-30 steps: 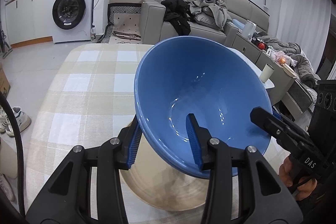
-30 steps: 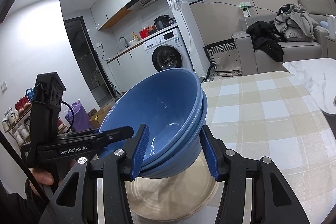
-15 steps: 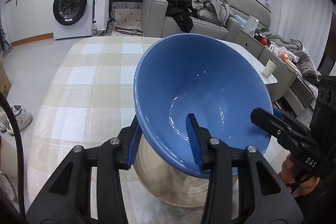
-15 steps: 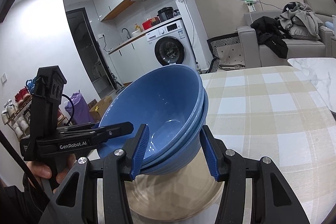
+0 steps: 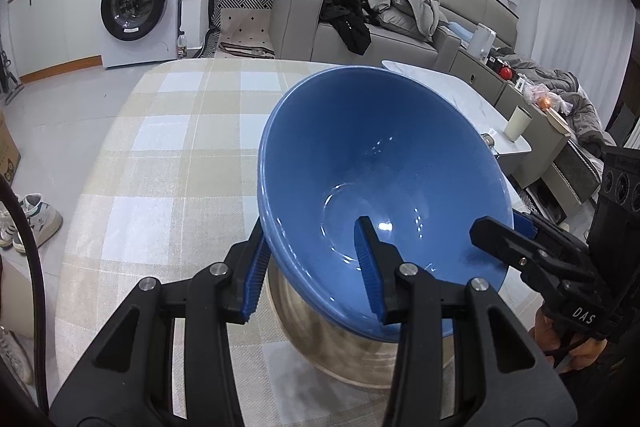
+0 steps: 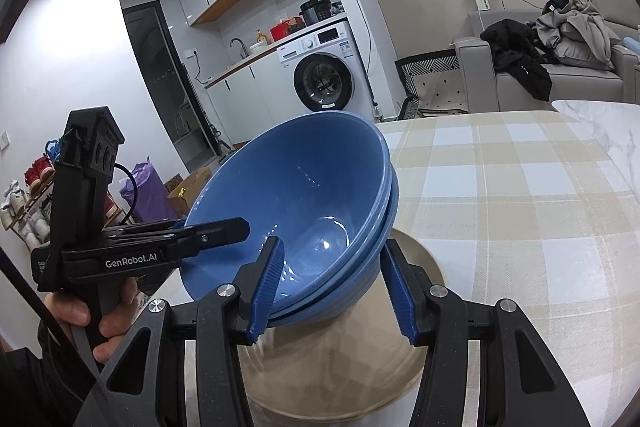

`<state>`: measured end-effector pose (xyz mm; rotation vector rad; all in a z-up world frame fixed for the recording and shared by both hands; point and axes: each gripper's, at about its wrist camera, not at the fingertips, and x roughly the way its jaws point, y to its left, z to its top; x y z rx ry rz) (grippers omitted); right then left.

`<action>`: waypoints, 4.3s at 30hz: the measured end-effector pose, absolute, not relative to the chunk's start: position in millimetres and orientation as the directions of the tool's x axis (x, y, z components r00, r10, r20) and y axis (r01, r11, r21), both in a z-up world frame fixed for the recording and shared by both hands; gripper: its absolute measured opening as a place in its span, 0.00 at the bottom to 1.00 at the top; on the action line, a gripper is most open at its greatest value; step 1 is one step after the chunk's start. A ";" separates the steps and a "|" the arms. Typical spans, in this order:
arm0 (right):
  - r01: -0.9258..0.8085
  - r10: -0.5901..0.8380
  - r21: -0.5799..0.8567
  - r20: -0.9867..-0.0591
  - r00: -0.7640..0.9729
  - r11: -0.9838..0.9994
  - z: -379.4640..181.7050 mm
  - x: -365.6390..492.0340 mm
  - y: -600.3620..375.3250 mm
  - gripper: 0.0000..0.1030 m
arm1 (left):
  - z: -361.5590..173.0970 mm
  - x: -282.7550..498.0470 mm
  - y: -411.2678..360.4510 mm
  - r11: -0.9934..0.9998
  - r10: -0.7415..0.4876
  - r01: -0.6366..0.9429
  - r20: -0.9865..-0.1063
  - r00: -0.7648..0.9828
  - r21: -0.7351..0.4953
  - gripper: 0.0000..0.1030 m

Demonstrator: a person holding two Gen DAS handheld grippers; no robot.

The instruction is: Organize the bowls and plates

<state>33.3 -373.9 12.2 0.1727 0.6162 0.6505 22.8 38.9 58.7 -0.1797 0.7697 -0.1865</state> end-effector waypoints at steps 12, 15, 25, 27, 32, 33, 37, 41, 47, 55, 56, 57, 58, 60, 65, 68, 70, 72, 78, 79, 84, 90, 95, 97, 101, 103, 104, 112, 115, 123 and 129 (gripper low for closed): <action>-0.513 0.620 0.350 -0.495 0.610 0.784 8.3 37.2 -373.6 0.52 | 47.2 32.5 40.0 0.969 -0.234 0.110 -0.682 0.693 -0.220 0.38; -0.513 0.616 0.344 -0.496 0.612 0.787 9.7 34.3 -371.9 0.52 | 45.3 32.8 40.8 0.968 -0.237 0.110 -0.684 0.690 -0.225 0.38; -0.514 0.604 0.323 -0.500 0.621 0.795 11.6 33.6 -373.0 0.56 | 42.5 29.9 38.2 0.966 -0.251 0.128 -0.682 0.687 -0.227 0.38; -0.513 0.605 0.325 -0.501 0.619 0.795 11.0 33.9 -372.6 0.56 | 42.9 28.3 38.2 0.967 -0.249 0.133 -0.683 0.687 -0.220 0.38; -0.507 0.583 0.295 -0.504 0.638 0.810 14.1 33.0 -373.0 0.60 | 47.6 23.2 36.8 0.968 -0.247 0.147 -0.669 0.700 -0.204 0.51; -0.511 0.574 0.273 -0.503 0.646 0.815 16.4 31.4 -372.5 0.63 | 49.3 21.7 36.5 0.971 -0.234 0.143 -0.667 0.707 -0.190 0.55; -0.522 0.564 0.236 -0.492 0.663 0.820 20.5 27.2 -373.7 0.77 | 61.5 12.2 36.7 0.974 -0.226 0.154 -0.638 0.737 -0.167 0.76; -0.523 0.561 0.225 -0.476 0.677 0.822 25.7 26.0 -377.8 0.87 | 73.4 0.2 34.2 0.981 -0.194 0.159 -0.620 0.760 -0.113 0.78; -0.518 0.545 0.192 -0.439 0.715 0.834 35.7 22.6 -387.8 0.99 | 84.1 -22.9 38.7 0.983 -0.178 0.167 -0.580 0.795 -0.072 0.93; -0.556 0.577 0.179 -0.395 0.715 0.812 40.0 15.2 -408.5 1.00 | 88.9 -54.8 56.9 0.984 -0.176 0.153 -0.506 0.844 -0.087 0.99; -0.556 0.578 0.180 -0.392 0.716 0.811 38.3 14.8 -411.8 1.00 | 88.8 -57.7 58.8 0.984 -0.179 0.152 -0.500 0.847 -0.095 0.99; -0.556 0.577 0.178 -0.389 0.718 0.812 36.4 14.0 -414.8 1.00 | 88.6 -60.4 60.9 0.983 -0.181 0.150 -0.495 0.850 -0.102 0.99; -0.556 0.577 0.177 -0.385 0.720 0.812 33.8 13.4 -418.1 1.00 | 87.8 -62.5 62.0 0.984 -0.179 0.147 -0.491 0.852 -0.104 0.99; -0.558 0.579 0.175 -0.375 0.724 0.811 28.0 12.9 -424.6 1.00 | 85.8 -64.9 62.7 0.985 -0.173 0.143 -0.488 0.855 -0.099 0.99; -0.560 0.590 0.193 -0.351 0.727 0.806 16.1 8.4 -438.0 1.00 | 75.1 -74.5 60.5 0.987 -0.160 0.145 -0.463 0.872 -0.067 0.99; -0.559 0.588 0.191 -0.347 0.731 0.807 9.3 5.2 -441.4 1.00 | 66.2 -76.0 60.1 0.989 -0.149 0.140 -0.453 0.879 -0.053 0.99; -0.553 0.577 0.176 -0.356 0.736 0.814 2.8 4.0 -440.9 1.00 | 61.5 -74.8 59.2 0.988 -0.152 0.143 -0.449 0.881 -0.055 0.99; -0.556 0.577 0.173 -0.362 0.732 0.813 -2.2 2.9 -440.4 1.00 | 56.1 -73.1 58.9 0.988 -0.156 0.147 -0.442 0.883 -0.053 0.99; -0.553 0.577 0.180 -0.363 0.731 0.814 -14.2 1.9 -441.6 1.00 | 39.1 -67.1 62.3 0.988 -0.152 0.141 -0.438 0.886 -0.057 0.99; -0.554 0.580 0.182 -0.355 0.733 0.812 -13.8 0.1 -442.5 1.00 | 35.3 -65.0 63.6 0.989 -0.148 0.136 -0.443 0.884 -0.059 0.99; -0.551 0.582 0.193 -0.321 0.747 0.812 -12.9 -6.6 -448.7 1.00 | 21.3 -59.5 67.1 0.992 -0.130 0.118 -0.435 0.891 -0.054 0.99; -0.549 0.561 0.139 -0.332 0.759 0.824 -11.6 -11.2 -439.3 1.00 | 12.6 -56.5 72.8 0.990 -0.141 0.126 -0.412 0.900 -0.064 0.99; -0.577 0.562 0.068 -0.344 0.752 0.814 -11.1 -17.9 -425.5 1.00 | 9.1 -53.5 77.9 0.989 -0.144 0.122 -0.402 0.904 -0.079 0.99; -0.576 0.556 0.050 -0.343 0.757 0.816 -11.0 -19.5 -423.0 1.00 | 8.7 -53.4 78.7 0.990 -0.142 0.118 -0.397 0.907 -0.083 0.99; -0.576 0.555 0.047 -0.341 0.758 0.816 -11.5 -19.3 -421.8 1.00 | 7.6 -54.5 79.8 0.990 -0.136 0.113 -0.387 0.912 -0.082 0.99; -0.575 0.558 0.057 -0.339 0.758 0.816 -11.9 -18.5 -422.9 1.00 | 6.7 -57.2 77.5 0.990 -0.136 0.117 -0.378 0.916 -0.072 0.99; -0.574 0.558 0.061 -0.337 0.758 0.816 -12.0 -18.0 -423.8 1.00 | 5.9 -56.8 76.4 0.991 -0.135 0.118 -0.374 0.918 -0.067 0.99; -0.577 0.565 0.073 -0.336 0.754 0.813 -12.7 -15.4 -425.5 1.00 | 6.8 -59.3 74.5 0.991 -0.135 0.122 -0.365 0.921 -0.058 0.99; -0.577 0.565 0.075 -0.336 0.753 0.813 -13.0 -14.7 -425.9 1.00 | 6.5 -59.3 74.7 0.991 -0.134 0.122 -0.367 0.921 -0.057 0.99; -0.576 0.566 0.080 -0.340 0.752 0.813 -14.2 -13.9 -425.6 1.00 | 6.4 -59.7 73.8 0.990 -0.138 0.127 -0.366 0.920 -0.056 0.99; -0.576 0.566 0.082 -0.340 0.751 0.813 -14.4 -14.2 -425.9 1.00 | 6.0 -59.3 73.3 0.990 -0.139 0.127 -0.365 0.921 -0.055 0.99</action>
